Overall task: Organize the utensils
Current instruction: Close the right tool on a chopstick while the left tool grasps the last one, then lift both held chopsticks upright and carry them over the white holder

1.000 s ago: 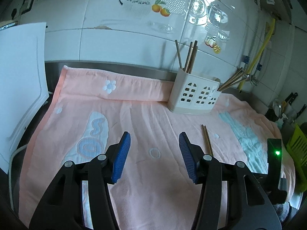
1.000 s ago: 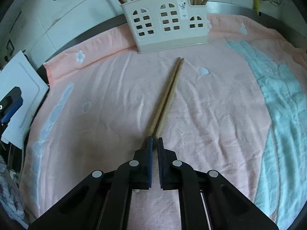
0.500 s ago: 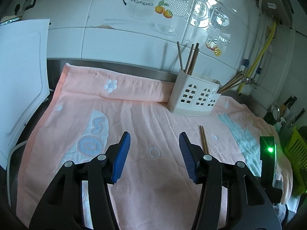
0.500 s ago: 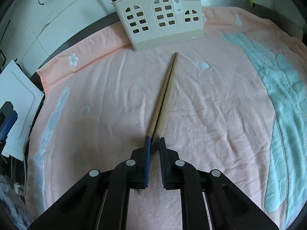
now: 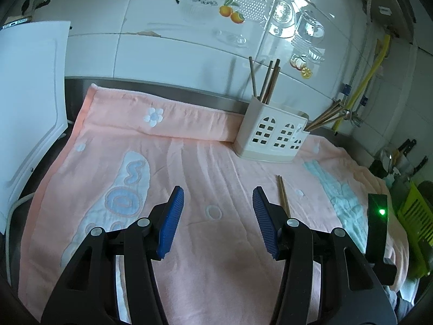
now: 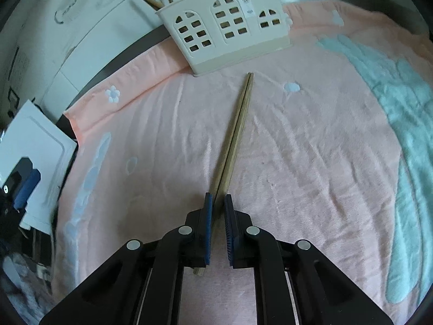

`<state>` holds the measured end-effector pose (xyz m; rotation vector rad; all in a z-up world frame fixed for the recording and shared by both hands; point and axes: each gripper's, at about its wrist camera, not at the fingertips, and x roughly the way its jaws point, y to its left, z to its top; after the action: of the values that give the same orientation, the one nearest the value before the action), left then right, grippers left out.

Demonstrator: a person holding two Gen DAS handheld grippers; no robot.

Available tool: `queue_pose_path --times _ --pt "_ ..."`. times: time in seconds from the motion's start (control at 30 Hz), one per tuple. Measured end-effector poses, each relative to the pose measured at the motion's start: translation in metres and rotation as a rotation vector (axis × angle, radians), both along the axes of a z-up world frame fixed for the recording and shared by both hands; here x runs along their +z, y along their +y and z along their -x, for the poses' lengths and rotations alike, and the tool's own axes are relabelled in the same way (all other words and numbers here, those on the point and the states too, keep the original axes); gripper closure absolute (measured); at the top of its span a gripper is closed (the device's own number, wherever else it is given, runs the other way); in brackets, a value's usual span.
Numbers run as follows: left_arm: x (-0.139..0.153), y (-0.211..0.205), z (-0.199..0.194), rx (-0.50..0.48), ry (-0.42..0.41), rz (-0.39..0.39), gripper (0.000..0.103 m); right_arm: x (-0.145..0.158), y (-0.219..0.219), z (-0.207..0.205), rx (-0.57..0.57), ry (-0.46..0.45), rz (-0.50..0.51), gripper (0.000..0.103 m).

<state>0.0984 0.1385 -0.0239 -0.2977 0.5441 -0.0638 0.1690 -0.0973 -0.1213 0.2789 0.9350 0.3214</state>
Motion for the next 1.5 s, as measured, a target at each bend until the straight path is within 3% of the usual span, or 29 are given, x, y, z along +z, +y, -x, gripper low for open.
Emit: queue_pose_path --times 0.43,0.77,0.83,0.97,1.17,1.5 --pt "-0.012 -0.017 -0.002 -0.066 0.040 -0.004 0.050 -0.001 -0.030 0.017 0.027 -0.053 0.135 0.096" --pt "-0.036 -0.050 -0.001 -0.142 0.111 0.010 0.051 -0.007 -0.027 0.028 0.055 -0.096 0.181 0.091" --pt "-0.041 -0.060 0.000 -0.169 0.124 0.018 0.051 -0.007 -0.026 0.029 0.063 -0.105 0.193 0.096" --pt "-0.049 -0.082 0.000 -0.220 0.148 0.018 0.052 -0.005 -0.034 0.032 0.059 -0.113 0.184 0.097" --pt "-0.065 -0.119 -0.007 -0.297 0.188 0.012 0.052 0.024 -0.053 0.043 0.072 -0.200 0.193 0.097" --pt "-0.082 -0.148 -0.037 -0.267 0.253 -0.023 0.076 0.074 -0.076 0.057 0.103 -0.346 0.174 0.097"
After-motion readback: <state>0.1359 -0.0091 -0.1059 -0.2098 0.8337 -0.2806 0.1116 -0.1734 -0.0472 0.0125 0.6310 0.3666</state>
